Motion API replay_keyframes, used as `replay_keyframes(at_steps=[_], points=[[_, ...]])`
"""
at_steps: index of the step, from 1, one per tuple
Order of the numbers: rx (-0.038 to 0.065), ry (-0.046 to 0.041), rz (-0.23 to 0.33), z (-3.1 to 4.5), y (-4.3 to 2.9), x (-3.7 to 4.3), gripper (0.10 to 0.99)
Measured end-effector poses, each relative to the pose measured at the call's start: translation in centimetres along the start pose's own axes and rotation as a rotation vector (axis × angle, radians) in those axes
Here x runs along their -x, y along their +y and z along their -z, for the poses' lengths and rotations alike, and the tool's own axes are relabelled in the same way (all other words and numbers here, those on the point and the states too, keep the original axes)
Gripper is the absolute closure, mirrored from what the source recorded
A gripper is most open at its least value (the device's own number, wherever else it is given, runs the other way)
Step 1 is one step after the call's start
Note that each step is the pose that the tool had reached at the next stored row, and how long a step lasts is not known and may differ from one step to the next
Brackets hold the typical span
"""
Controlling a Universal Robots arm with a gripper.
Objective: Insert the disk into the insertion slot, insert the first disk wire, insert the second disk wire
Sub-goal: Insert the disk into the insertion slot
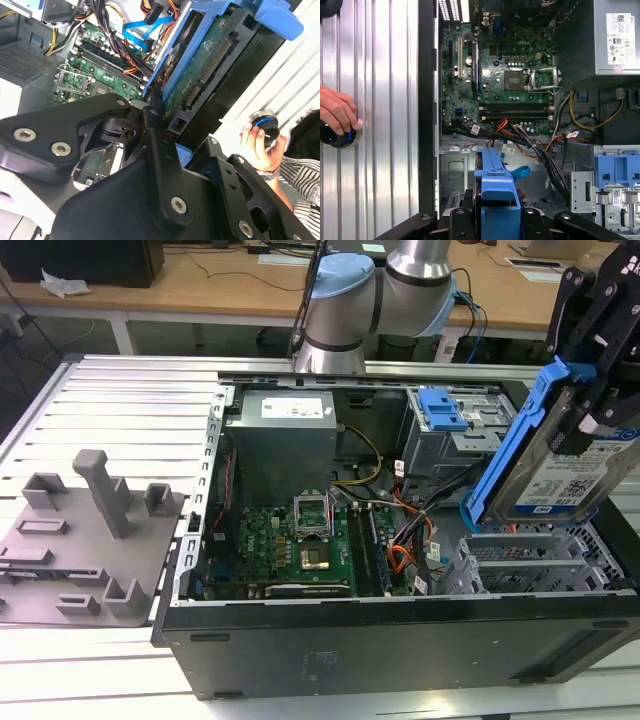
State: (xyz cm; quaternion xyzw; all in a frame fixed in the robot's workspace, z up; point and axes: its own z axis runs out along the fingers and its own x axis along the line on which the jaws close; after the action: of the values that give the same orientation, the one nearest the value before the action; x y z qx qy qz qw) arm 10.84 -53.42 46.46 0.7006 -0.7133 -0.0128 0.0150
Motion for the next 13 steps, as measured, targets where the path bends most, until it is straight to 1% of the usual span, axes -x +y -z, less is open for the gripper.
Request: replay_keyframes(at_steps=[2,13], points=[[0.0,0.0,0.0,-0.21,-0.01,0.0,0.722],[0.0,0.0,0.0,-0.82,-0.03,0.0,0.722]])
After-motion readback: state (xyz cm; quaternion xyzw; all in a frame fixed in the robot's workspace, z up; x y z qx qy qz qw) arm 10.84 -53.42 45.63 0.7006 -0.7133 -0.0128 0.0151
